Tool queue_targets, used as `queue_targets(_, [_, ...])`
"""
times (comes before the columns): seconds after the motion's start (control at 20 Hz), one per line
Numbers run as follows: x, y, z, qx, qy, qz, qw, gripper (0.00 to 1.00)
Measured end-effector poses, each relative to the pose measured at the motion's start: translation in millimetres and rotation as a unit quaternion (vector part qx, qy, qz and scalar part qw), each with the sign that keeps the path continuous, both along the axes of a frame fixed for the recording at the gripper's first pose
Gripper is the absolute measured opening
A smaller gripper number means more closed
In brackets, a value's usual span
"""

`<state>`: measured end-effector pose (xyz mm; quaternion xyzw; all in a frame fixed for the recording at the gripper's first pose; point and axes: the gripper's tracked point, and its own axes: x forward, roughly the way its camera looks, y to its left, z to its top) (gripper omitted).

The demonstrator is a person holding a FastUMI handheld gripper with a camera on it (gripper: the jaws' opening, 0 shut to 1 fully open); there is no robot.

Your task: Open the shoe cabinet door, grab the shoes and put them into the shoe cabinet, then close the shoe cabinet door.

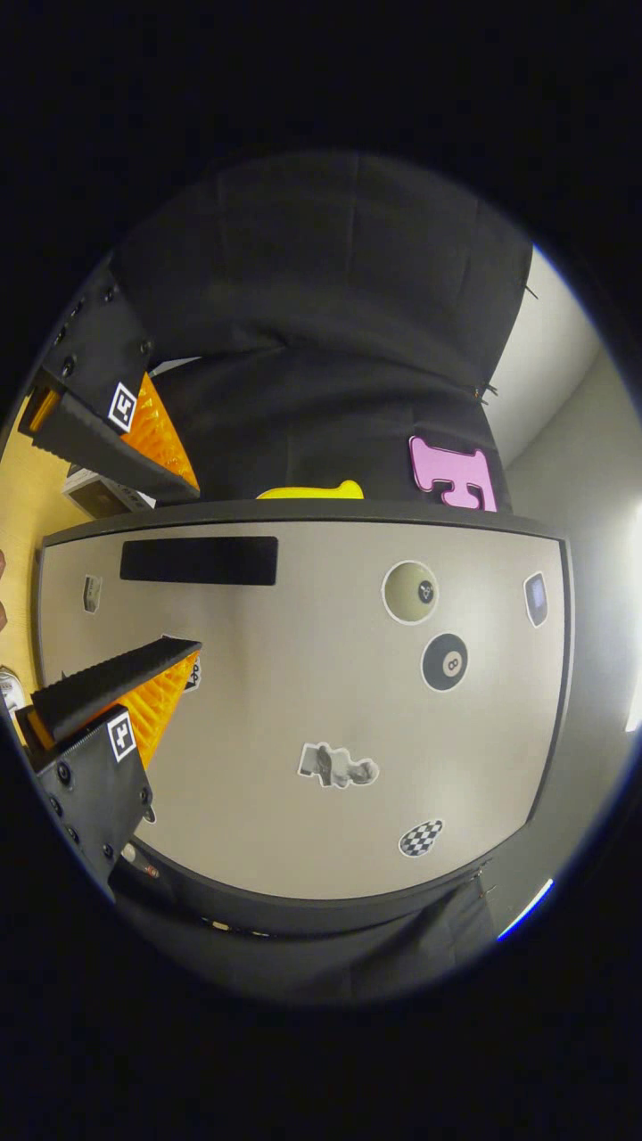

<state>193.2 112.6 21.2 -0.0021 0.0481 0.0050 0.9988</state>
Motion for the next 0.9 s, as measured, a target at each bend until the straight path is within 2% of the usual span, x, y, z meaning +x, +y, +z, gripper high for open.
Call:
queue_targets(0.25, [30,-7,-22,0.010,0.027,-0.028,0.999,0.97])
queue_targets(0.3, [33,-7,-24,0.013,0.031,-0.030,0.999,0.91])
queue_targets(0.35, [40,-5,-28,0.021,0.037,-0.023,0.999,0.90])
queue_targets(0.55, [43,8,-28,0.022,0.046,-0.018,0.999,0.57])
queue_targets(0.65, [41,9,-28,0.004,0.052,-0.034,0.998,0.38])
queue_targets(0.75, [43,9,-30,0.011,0.055,-0.045,0.997,0.33])
queue_targets(0.9, [43,8,-32,0.005,0.051,-0.035,0.998,0.24])
